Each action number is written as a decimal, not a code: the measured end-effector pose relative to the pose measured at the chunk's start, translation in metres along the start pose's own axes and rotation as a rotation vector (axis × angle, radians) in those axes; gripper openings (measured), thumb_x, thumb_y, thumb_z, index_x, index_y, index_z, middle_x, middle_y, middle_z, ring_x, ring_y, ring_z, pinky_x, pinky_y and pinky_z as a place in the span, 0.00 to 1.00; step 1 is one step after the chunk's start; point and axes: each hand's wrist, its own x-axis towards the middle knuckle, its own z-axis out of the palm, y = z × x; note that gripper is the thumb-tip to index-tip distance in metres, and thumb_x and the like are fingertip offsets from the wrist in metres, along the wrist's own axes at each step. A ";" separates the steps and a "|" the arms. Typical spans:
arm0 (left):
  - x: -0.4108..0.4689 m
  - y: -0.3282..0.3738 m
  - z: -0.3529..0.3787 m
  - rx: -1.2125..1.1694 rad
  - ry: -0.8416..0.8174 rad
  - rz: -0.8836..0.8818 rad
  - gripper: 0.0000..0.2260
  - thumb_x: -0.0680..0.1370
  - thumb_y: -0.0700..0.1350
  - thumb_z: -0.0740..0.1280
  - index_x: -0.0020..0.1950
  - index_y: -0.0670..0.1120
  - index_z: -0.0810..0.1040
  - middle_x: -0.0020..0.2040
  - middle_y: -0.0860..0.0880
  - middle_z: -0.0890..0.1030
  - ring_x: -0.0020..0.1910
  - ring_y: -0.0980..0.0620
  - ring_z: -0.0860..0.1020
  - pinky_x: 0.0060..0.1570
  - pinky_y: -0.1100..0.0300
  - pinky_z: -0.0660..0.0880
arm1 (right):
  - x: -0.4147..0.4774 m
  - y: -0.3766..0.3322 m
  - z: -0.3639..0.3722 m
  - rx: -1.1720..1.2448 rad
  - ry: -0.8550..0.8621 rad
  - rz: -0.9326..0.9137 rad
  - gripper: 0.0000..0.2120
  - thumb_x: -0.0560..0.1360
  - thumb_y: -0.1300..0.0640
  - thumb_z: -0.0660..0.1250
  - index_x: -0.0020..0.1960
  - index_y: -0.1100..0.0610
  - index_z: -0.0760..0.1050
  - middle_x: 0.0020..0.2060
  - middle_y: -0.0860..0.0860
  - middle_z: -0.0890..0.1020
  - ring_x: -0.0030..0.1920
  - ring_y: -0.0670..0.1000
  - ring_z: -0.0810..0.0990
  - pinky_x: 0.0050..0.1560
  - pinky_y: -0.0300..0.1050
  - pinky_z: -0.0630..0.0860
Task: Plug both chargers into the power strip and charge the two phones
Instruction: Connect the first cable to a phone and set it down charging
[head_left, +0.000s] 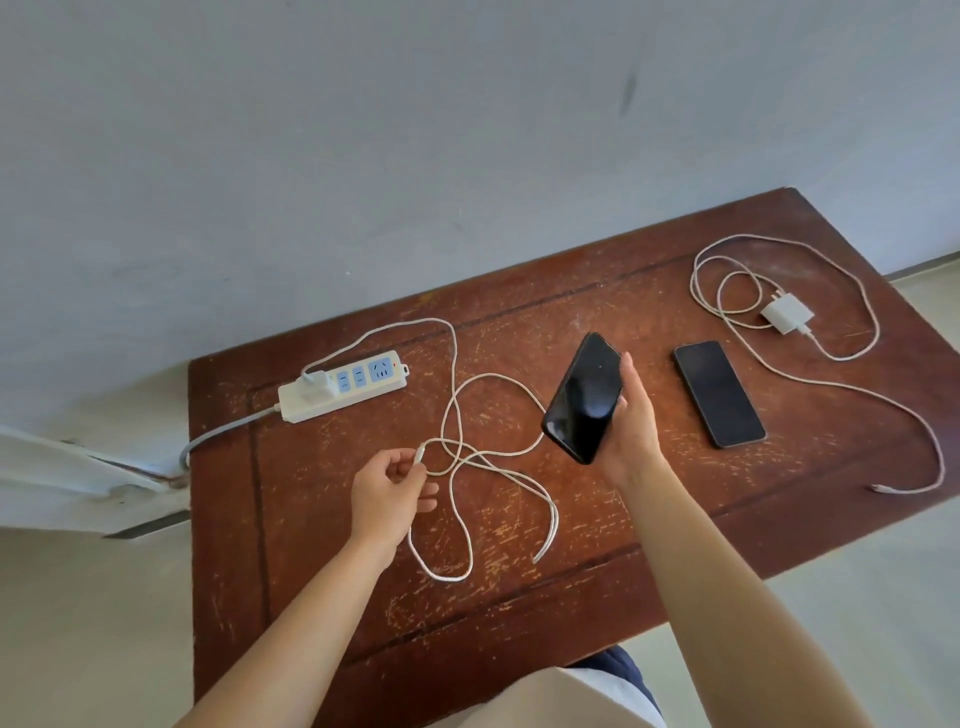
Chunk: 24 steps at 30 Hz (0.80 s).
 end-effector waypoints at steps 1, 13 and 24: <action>-0.001 0.010 -0.001 -0.003 0.004 0.026 0.07 0.79 0.37 0.69 0.55 0.44 0.80 0.47 0.43 0.83 0.38 0.49 0.85 0.37 0.56 0.83 | -0.005 -0.002 0.003 0.054 -0.028 -0.004 0.37 0.72 0.28 0.63 0.66 0.55 0.79 0.65 0.58 0.81 0.58 0.58 0.83 0.55 0.53 0.80; -0.031 0.064 -0.008 -0.183 -0.169 0.038 0.05 0.80 0.44 0.69 0.55 0.47 0.81 0.38 0.49 0.80 0.32 0.56 0.73 0.30 0.63 0.69 | -0.020 0.006 0.032 0.409 -0.412 0.030 0.36 0.78 0.29 0.53 0.76 0.50 0.68 0.73 0.61 0.72 0.72 0.70 0.69 0.71 0.68 0.68; -0.081 0.096 0.001 -0.378 -0.408 -0.121 0.06 0.78 0.42 0.71 0.52 0.43 0.85 0.38 0.47 0.82 0.36 0.53 0.79 0.36 0.60 0.76 | -0.044 -0.007 0.085 0.562 -0.359 0.095 0.31 0.80 0.34 0.50 0.66 0.58 0.73 0.54 0.61 0.82 0.49 0.59 0.81 0.54 0.54 0.76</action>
